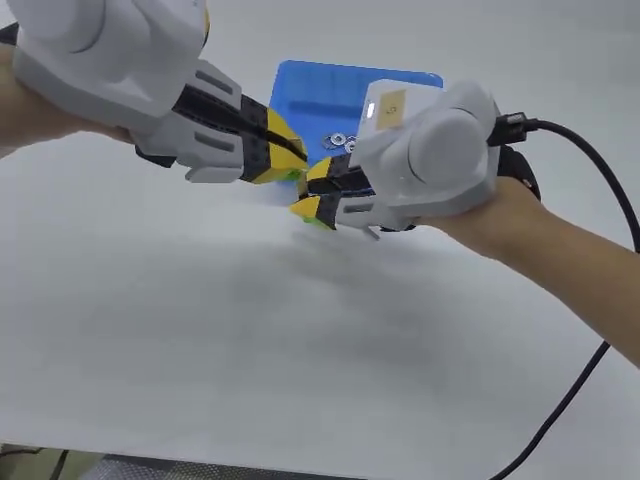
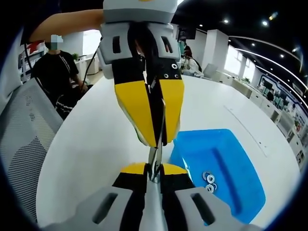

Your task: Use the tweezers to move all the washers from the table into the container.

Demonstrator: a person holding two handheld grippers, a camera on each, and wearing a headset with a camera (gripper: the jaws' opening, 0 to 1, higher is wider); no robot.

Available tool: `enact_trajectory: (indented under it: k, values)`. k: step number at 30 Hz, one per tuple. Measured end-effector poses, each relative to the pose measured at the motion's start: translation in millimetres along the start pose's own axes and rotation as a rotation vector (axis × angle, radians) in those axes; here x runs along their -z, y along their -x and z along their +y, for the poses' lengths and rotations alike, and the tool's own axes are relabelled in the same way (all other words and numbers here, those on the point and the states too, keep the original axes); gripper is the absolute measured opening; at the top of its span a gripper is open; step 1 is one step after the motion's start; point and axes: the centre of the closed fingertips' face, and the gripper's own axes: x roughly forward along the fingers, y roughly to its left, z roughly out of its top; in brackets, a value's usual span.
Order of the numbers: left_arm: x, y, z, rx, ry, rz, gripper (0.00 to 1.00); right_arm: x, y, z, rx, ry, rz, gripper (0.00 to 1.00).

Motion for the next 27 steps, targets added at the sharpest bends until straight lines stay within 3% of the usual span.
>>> enact_trajectory:
  k: [12, 27]
  values:
    - [-0.9, 4.1, -9.9, 0.007, 0.017, 0.015, 0.07, -3.8, 5.8, 5.7, 0.007, 0.011, -0.005, 0.1]
    - [-35.2, 28.3, -17.7, -0.018, -0.038, -0.014, 0.07, -35.7, 29.5, 6.3, 0.052, 0.043, -0.047, 0.1]
